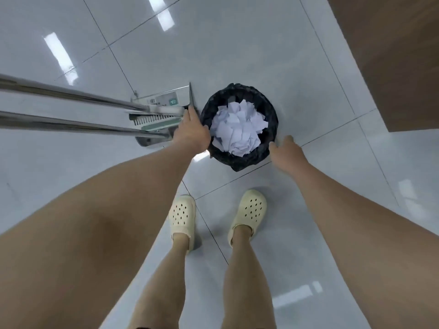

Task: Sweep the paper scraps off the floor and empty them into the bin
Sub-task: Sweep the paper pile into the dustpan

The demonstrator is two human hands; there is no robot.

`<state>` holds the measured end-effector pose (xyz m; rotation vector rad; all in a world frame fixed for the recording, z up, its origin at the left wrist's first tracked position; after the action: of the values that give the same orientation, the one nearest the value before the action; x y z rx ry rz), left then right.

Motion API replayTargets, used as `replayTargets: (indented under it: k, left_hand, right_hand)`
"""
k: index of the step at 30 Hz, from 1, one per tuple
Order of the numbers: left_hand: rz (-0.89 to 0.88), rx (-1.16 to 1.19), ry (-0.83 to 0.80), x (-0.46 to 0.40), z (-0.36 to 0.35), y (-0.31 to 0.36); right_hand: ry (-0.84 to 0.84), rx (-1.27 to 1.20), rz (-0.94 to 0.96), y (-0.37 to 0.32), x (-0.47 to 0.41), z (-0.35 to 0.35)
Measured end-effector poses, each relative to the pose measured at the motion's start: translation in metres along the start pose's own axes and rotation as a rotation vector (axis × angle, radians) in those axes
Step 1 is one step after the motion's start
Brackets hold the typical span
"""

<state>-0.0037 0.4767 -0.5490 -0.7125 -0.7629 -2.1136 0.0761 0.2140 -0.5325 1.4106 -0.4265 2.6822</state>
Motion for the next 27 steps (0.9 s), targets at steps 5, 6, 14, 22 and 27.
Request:
replayTargets:
  k: [5, 6, 14, 22, 27]
  left_hand:
    - [0.039, -0.122, 0.057, -0.056, -0.025, -0.020]
    - [0.026, -0.145, 0.080, -0.062, -0.028, -0.020]
    - [0.058, -0.086, 0.074, -0.069, -0.013, -0.008]
    - [0.063, -0.133, 0.107, 0.025, 0.108, 0.061]
    - [-0.043, -0.047, 0.181, 0.118, 0.251, 0.150]
  right_hand:
    - [-0.062, -0.294, -0.196, 0.017, -0.069, -0.044]
    - [-0.049, -0.304, -0.176, 0.016, -0.077, -0.047]
    - [-0.020, -0.359, -0.169, 0.010, -0.090, -0.033]
    - [-0.227, -0.482, -0.148, -0.037, 0.034, 0.077]
    - [-0.354, -0.571, -0.090, -0.089, 0.165, 0.189]
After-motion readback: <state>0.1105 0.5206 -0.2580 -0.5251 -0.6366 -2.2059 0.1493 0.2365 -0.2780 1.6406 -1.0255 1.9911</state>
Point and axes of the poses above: each hand's wrist, its own x-axis away from the middle knuckle, its own z-axis out of the back of the hand, y = z × x, the point moved 7 cm from there along -x, towards the middle knuckle, and after that the axes turned 8 degrees about x, right-handed, at the moved point
